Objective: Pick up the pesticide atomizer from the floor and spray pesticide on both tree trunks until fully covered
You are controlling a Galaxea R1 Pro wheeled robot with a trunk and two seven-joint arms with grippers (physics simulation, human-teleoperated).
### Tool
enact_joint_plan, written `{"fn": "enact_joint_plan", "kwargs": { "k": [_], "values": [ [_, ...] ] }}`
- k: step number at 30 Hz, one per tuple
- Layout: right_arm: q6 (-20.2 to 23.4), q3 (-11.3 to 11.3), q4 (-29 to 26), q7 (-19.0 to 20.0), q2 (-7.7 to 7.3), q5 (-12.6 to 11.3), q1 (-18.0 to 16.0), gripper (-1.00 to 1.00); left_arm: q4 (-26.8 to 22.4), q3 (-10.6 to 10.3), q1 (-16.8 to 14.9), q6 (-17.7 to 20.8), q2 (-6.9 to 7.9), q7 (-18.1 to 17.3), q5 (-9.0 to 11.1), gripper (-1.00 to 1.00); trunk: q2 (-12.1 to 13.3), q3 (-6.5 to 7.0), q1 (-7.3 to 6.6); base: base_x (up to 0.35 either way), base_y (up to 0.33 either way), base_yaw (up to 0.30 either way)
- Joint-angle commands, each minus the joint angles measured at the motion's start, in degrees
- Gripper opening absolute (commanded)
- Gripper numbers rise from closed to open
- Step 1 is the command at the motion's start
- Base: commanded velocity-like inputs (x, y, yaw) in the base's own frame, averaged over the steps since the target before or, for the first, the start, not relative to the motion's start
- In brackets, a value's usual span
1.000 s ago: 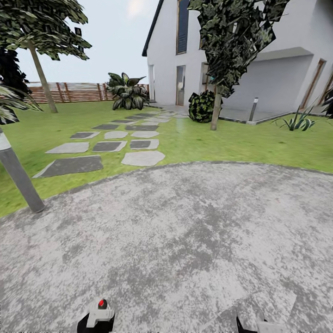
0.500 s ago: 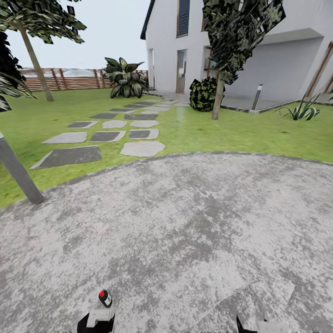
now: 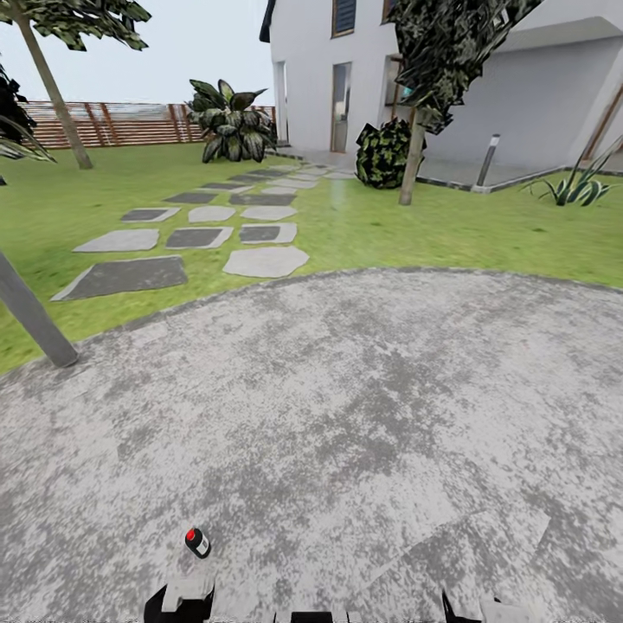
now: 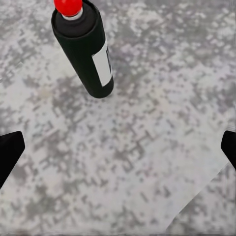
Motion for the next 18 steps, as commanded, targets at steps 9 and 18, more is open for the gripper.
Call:
{"fn": "enact_joint_plan", "kwargs": {
  "k": [9,18],
  "values": [
    [0.0,-0.1,-0.3,0.0,0.08,0.0,0.0,1.0,-0.9,0.1,-0.1,-0.1,0.3,0.0,0.4,1.0,-0.1,-1.12,0.13,0.0,0.0,0.0],
    [0.2,0.2,-9.9,0.1,0.17,0.1,-0.9,1.0,-5.4,0.1,-2.2,0.2,1.41,0.0,0.3,1.0,-0.1,-1.12,0.13,0.0,0.0,0.0]
  ]
}}
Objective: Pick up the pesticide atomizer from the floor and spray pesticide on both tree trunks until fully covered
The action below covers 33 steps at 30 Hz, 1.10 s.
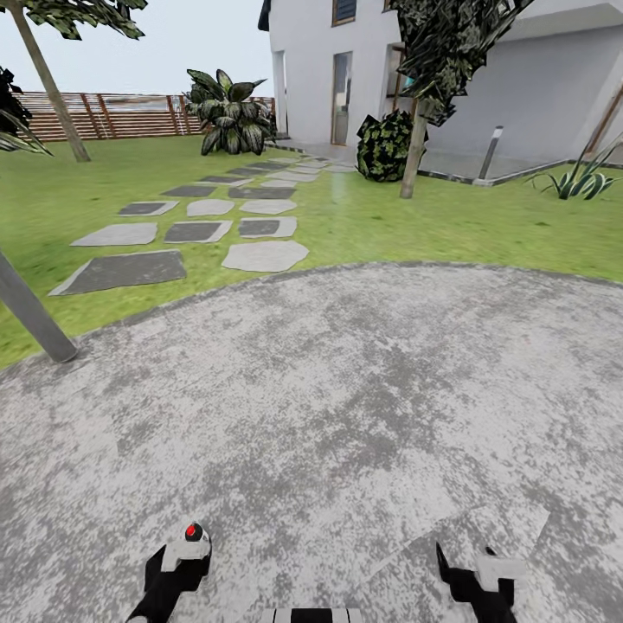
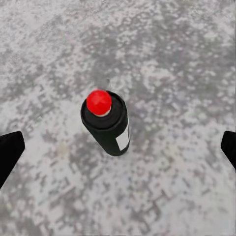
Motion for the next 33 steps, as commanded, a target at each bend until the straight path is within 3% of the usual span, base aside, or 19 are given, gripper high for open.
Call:
{"fn": "enact_joint_plan", "kwargs": {
  "k": [1,7,33],
  "values": [
    [0.1,0.0,-1.5,0.0,0.0,0.0,-0.5,1.0,-0.1,0.0,-0.6,0.1,0.05,0.0,0.1,1.0,0.0,-0.01,0.0,0.0,0.0,0.0],
    [0.1,-0.1,-5.1,0.1,-0.06,0.0,-3.3,1.0,-0.2,0.1,-1.6,0.0,0.21,0.0,0.2,1.0,0.0,-0.01,0.0,0.0,0.0,0.0],
    [0.1,0.0,-5.0,0.2,-0.08,0.1,-3.6,1.0,-0.4,-0.1,-1.5,-0.1,-0.23,-0.1,0.4,1.0,0.0,-0.01,0.0,0.072,0.039,0.0]
  ]
}}
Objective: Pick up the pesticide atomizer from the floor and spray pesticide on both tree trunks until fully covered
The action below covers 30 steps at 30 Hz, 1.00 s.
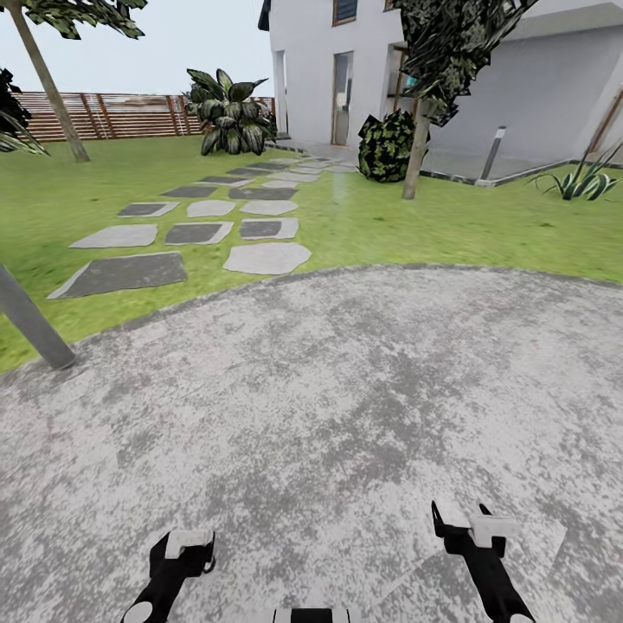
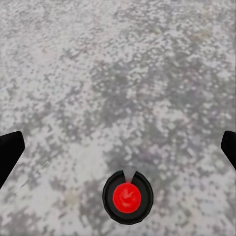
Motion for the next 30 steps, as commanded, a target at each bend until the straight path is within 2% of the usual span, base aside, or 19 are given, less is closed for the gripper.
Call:
{"fn": "enact_joint_plan", "kwargs": {
  "k": [1,5,12,18,22,30],
  "values": [
    [0.0,0.0,0.0,0.0,0.0,0.0,0.0,1.0,0.0,0.0,0.0,0.0,0.02,0.0,0.0,1.0,0.0,0.0,0.0,0.005,0.008,0.0],
    [0.0,0.1,0.0,0.0,0.0,0.0,0.0,1.0,0.0,0.0,0.0,-0.1,0.15,0.0,0.0,1.0,0.0,0.0,0.0,0.002,0.003,0.0],
    [-0.1,0.1,0.0,0.0,0.03,0.0,0.0,1.0,0.0,0.3,0.1,-0.2,0.22,0.0,0.1,1.0,-0.1,-1.57,0.18,0.0,0.0,0.0],
    [-0.1,0.1,0.1,0.0,0.06,0.0,0.0,1.0,0.0,0.4,0.2,-0.4,0.23,0.0,0.0,1.0,-0.2,-3.3,0.34,0.0,0.0,0.0],
    [-0.1,0.1,0.1,0.0,0.06,0.0,0.0,1.0,0.1,0.3,0.3,-2.6,0.11,0.0,-0.1,1.0,-0.2,-4.54,0.44,0.0,0.0,0.0],
    [-0.1,0.1,0.1,0.0,0.08,0.0,0.0,1.0,0.3,0.3,0.2,-3.6,0.07,0.0,-0.1,1.0,-0.3,-7.03,0.64,0.0,0.0,0.0]
  ]
}}
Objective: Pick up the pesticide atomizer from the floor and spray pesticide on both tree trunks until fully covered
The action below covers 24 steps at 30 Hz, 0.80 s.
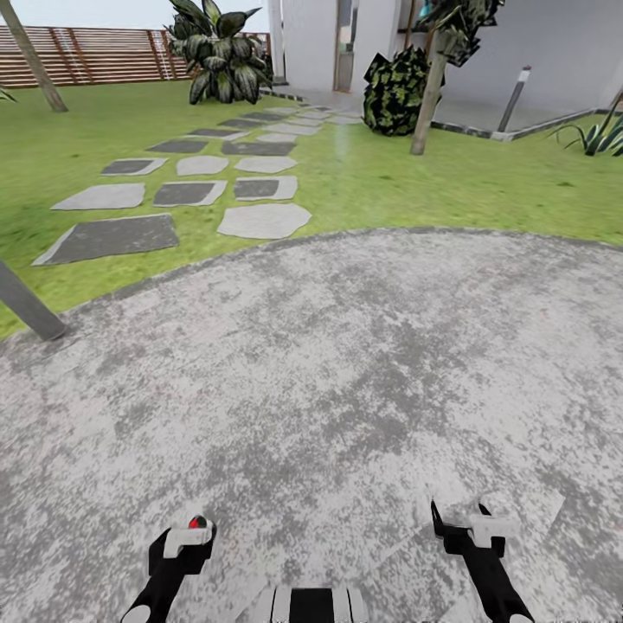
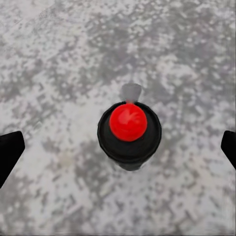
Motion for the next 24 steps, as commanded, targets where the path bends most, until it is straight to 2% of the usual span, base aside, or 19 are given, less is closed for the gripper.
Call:
{"fn": "enact_joint_plan", "kwargs": {
  "k": [1,19,24],
  "values": [
    [0.0,0.0,0.0,0.0,0.0,0.0,0.0,1.0,0.0,0.0,0.0,0.0,0.03,0.0,0.0,1.0,0.0,-0.32,0.02,0.0,0.0,0.0],
    [0.0,0.0,0.0,0.0,-0.01,0.0,0.0,1.0,0.0,0.0,0.0,-0.1,0.07,0.0,0.1,1.0,-0.3,-5.87,0.49,0.0,0.0,0.0],
    [-0.1,0.0,0.0,0.0,0.01,0.0,0.0,1.0,0.4,-0.1,0.0,-0.1,0.09,0.0,-0.1,1.0,-0.3,-6.06,0.49,0.022,0.0,0.0]
  ]
}}
